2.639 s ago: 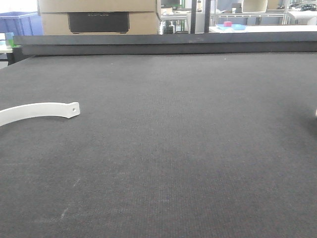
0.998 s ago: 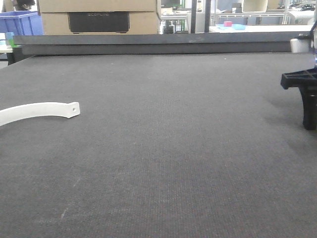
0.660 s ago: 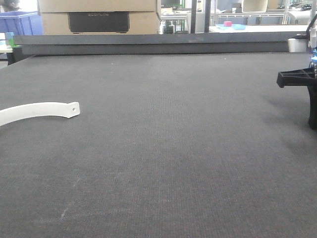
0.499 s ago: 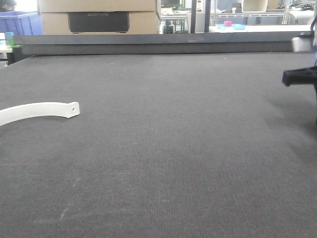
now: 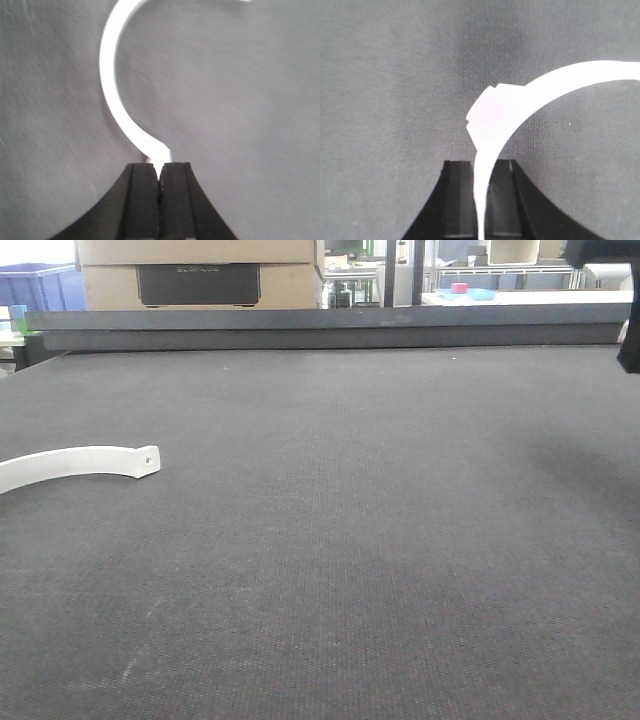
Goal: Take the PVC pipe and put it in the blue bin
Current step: 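Close both grippers on the white clamp's curved band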
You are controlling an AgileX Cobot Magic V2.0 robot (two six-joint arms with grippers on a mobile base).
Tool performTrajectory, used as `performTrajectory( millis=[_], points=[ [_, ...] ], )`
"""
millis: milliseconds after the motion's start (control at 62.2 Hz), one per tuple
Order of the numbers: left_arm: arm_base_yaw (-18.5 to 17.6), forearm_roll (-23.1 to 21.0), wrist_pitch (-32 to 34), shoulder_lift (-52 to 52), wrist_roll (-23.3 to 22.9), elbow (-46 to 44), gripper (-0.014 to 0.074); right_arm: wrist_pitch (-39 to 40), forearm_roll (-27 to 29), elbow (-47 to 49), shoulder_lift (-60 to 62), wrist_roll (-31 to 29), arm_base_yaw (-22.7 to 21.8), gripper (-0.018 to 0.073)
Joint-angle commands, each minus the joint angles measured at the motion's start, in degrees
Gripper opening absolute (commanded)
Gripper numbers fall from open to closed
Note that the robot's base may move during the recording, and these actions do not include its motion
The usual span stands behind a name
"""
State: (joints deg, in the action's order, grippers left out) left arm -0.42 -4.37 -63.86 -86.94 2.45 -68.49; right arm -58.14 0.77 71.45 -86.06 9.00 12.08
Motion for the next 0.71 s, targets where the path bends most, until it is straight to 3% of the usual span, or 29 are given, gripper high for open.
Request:
performTrajectory(
  millis=[0,434,547,692],
  points=[
    [0.1,1.5,-0.1,-4.0,-0.3,-2.1,-0.0111,-1.6,-0.8,-0.2,1.3,-0.5,0.0,-0.0161],
    [0.1,3.4,5.8,-11.0,-3.1,-2.5,-0.0106,-1.9,-0.8,-0.2,1.3,-0.5,0.0,-0.0161],
    [0.1,3.4,6.3,-11.0,-3.2,-2.5,0.0003,-1.3,-0.8,-0.2,1.3,-0.5,0.0,-0.0161],
    [0.1,3.7,6.3,-11.0,-3.5,-2.5,0.0212,-0.6,-0.8,-0.2,1.3,-0.5,0.0,-0.0161]
  ],
)
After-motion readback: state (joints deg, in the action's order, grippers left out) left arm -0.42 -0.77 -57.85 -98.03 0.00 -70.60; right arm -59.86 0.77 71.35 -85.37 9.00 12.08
